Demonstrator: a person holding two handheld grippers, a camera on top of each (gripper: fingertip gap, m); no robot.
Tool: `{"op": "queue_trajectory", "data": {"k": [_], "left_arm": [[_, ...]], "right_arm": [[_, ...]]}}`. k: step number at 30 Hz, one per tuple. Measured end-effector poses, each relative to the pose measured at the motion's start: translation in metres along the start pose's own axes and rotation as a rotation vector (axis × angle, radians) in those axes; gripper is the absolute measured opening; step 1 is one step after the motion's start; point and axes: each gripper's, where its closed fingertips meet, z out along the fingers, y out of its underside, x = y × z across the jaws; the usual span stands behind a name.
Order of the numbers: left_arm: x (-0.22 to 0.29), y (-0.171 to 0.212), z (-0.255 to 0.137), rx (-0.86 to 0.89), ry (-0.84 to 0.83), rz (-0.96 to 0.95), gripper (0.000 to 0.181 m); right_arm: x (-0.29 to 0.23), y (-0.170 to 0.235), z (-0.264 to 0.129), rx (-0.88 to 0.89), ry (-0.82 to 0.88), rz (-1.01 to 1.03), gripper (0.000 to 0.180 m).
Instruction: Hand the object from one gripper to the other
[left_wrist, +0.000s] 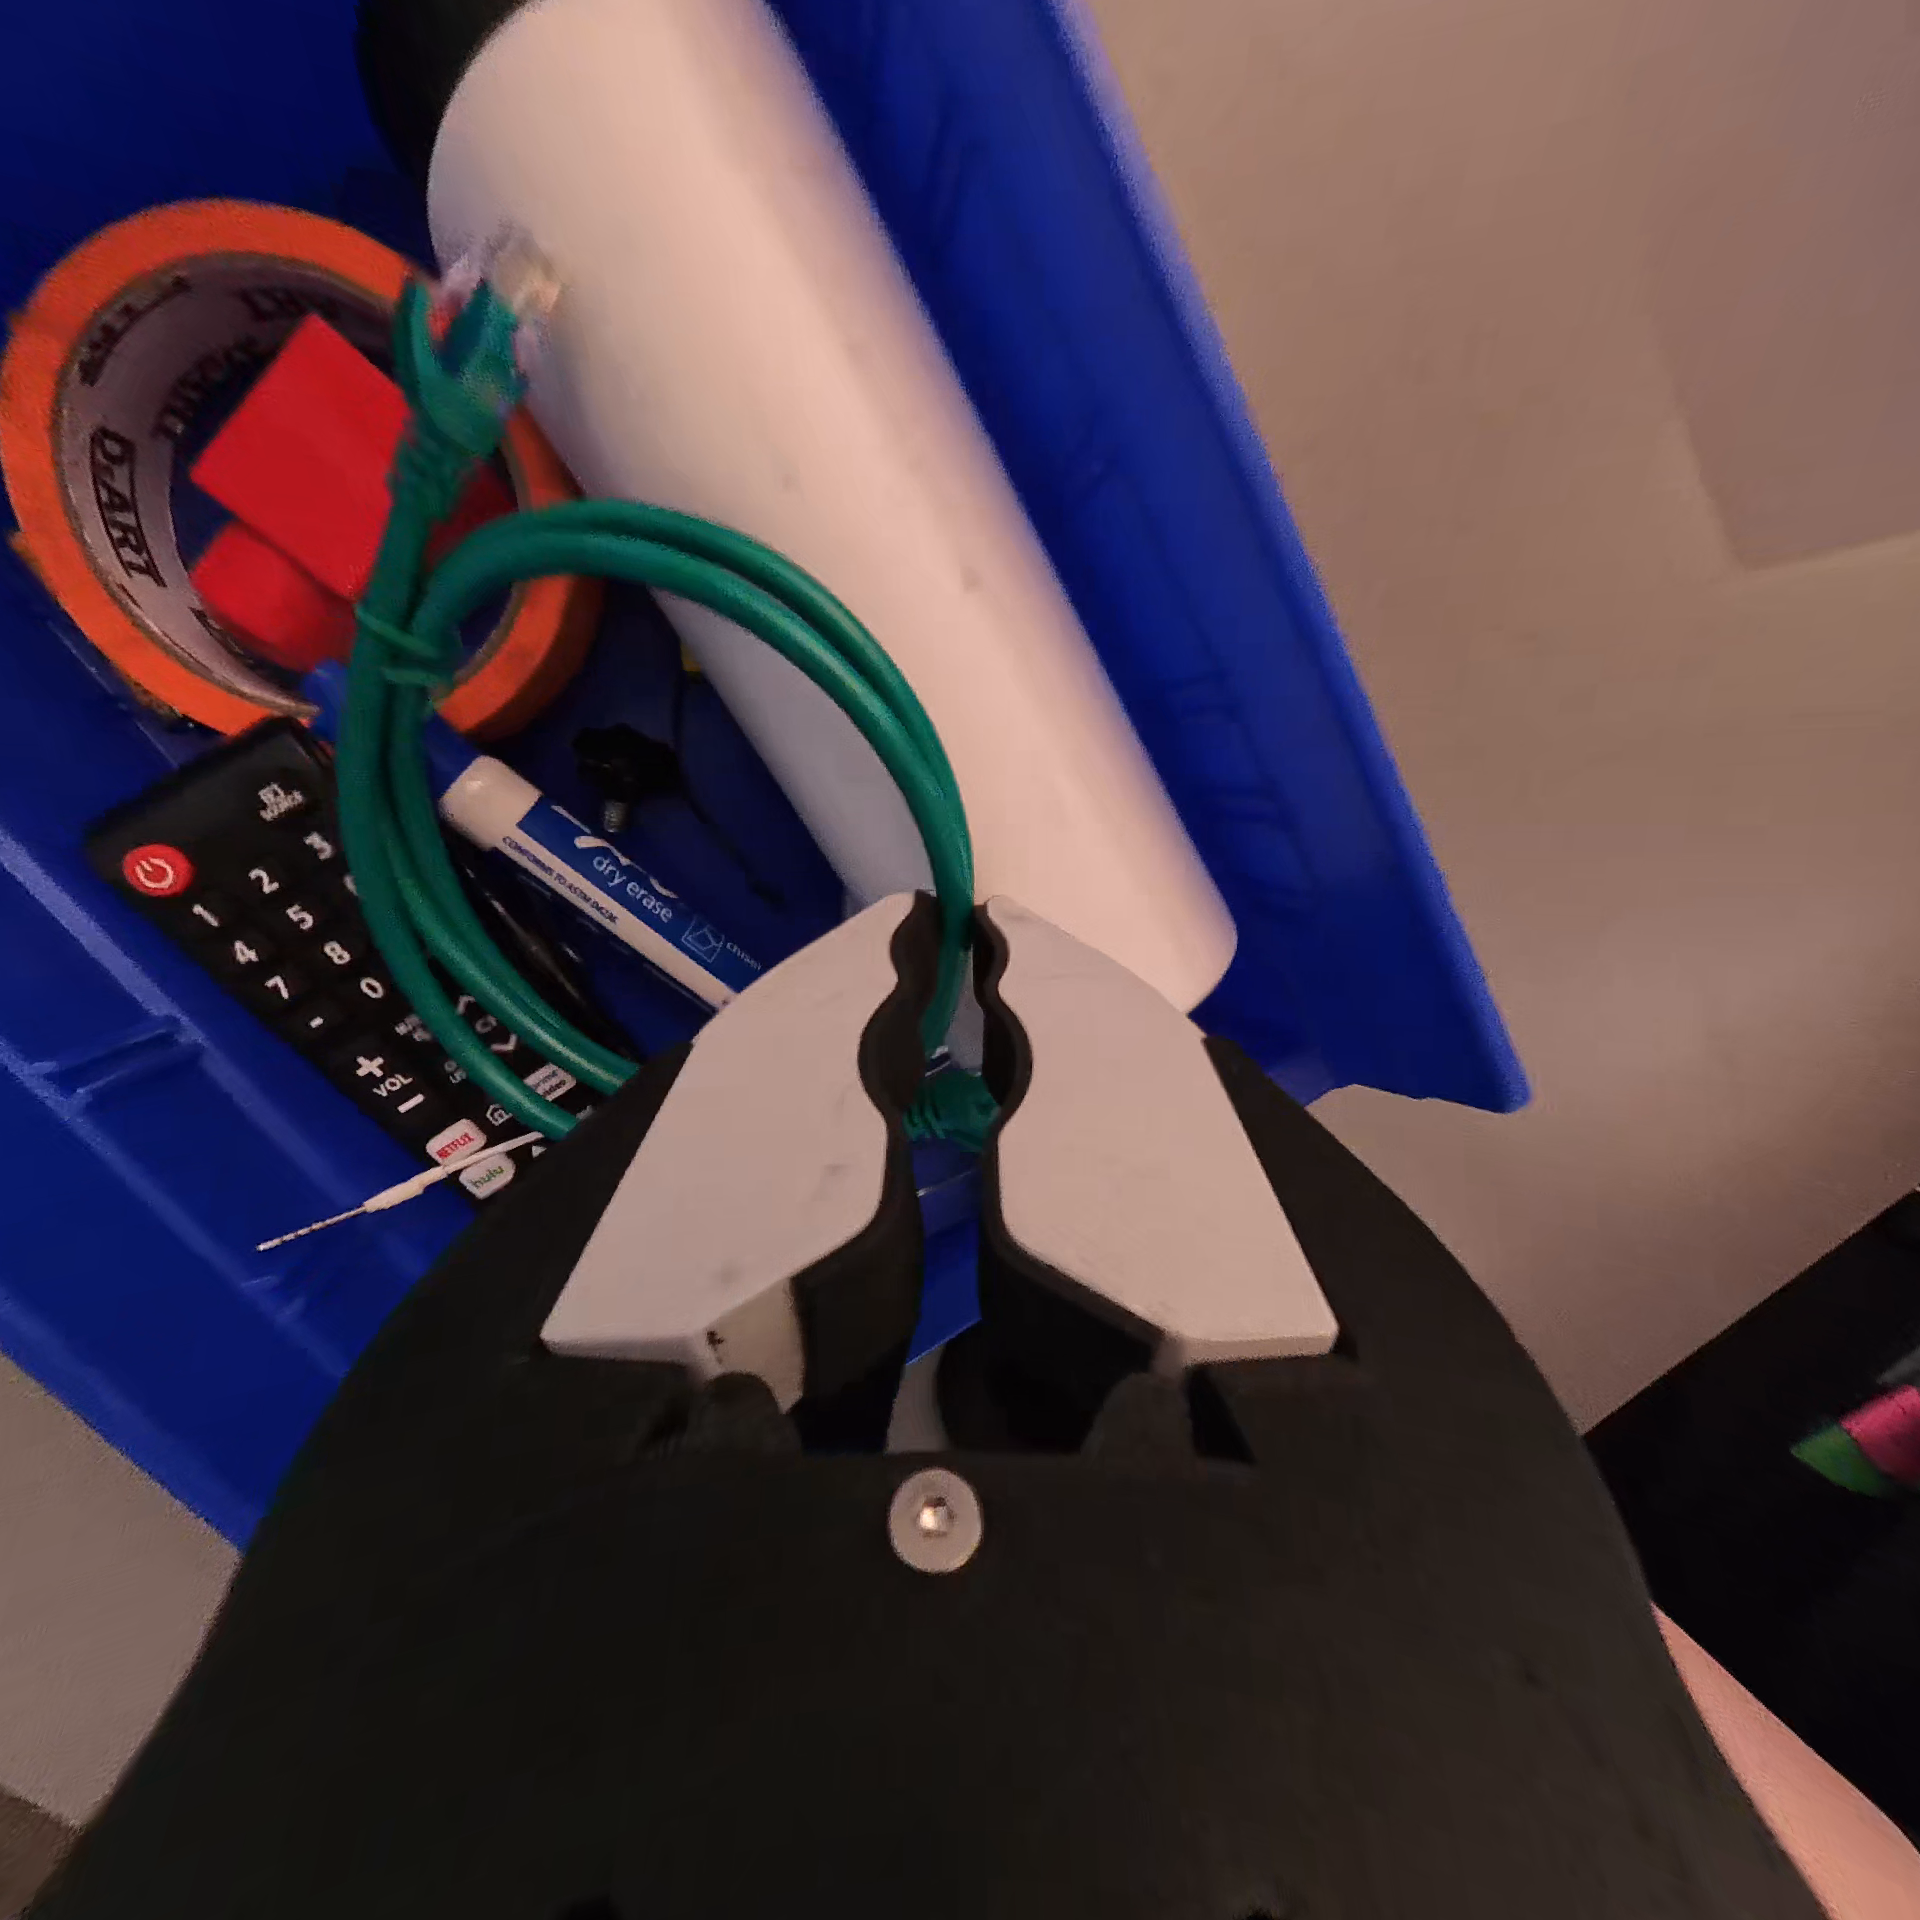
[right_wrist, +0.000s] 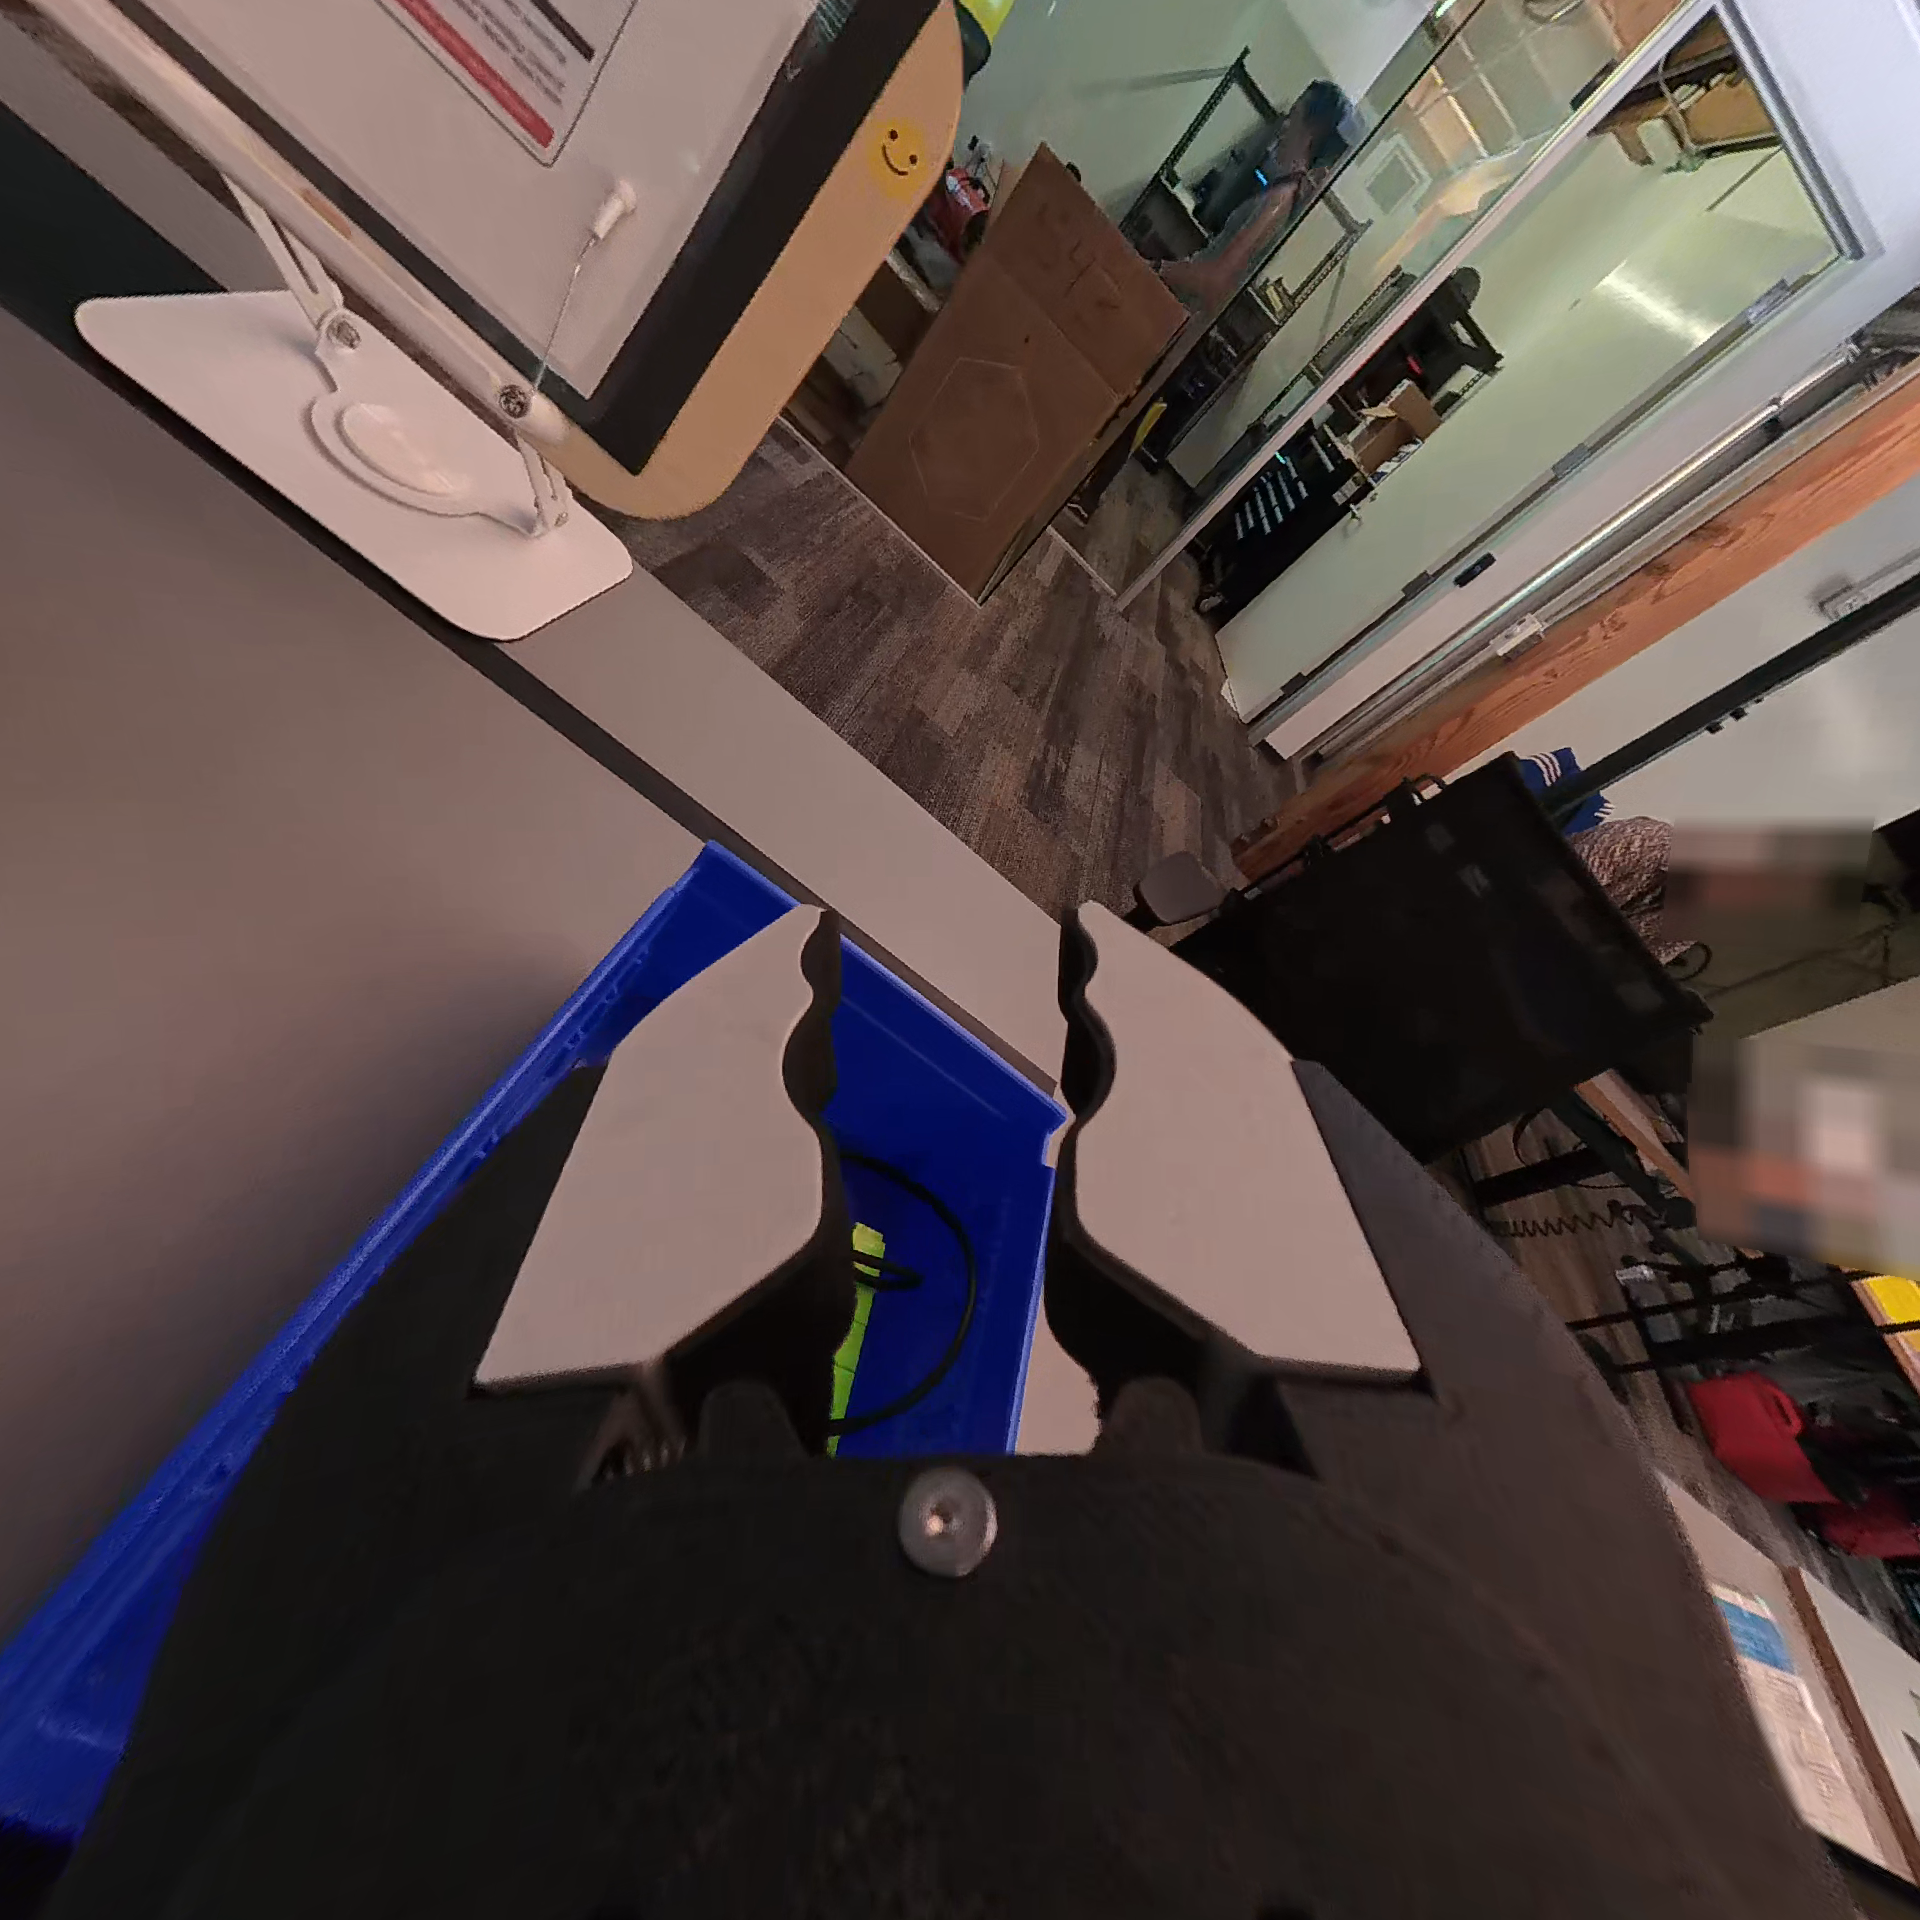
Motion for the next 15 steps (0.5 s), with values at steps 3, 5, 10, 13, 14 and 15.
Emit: {"op": "queue_trajectory", "data": {"k": [3,5,10,13,14,15], "left_arm": [[0.014,-0.021,-0.019,0.127,0.042,0.023,0.006],[0.031,-0.038,-0.039,0.257,0.097,0.063,0.005],[0.093,-0.072,-0.103,0.595,0.304,0.201,0.005],[0.146,-0.081,-0.138,0.744,0.530,0.314,0.005],[0.164,-0.081,-0.148,0.774,0.612,0.352,0.005],[0.181,-0.080,-0.155,0.792,0.692,0.388,0.005]], "right_arm": [[-0.007,-0.002,0.003,-0.005,-0.012,-0.025,0.042],[-0.012,-0.004,0.006,-0.005,-0.020,-0.038,0.042],[-0.035,-0.017,0.014,0.017,-0.066,-0.092,0.041],[-0.061,-0.037,0.018,0.093,-0.109,-0.166,0.041],[-0.074,-0.046,0.018,0.135,-0.135,-0.190,0.041],[-0.088,-0.056,0.016,0.182,-0.178,-0.195,0.041]]}}
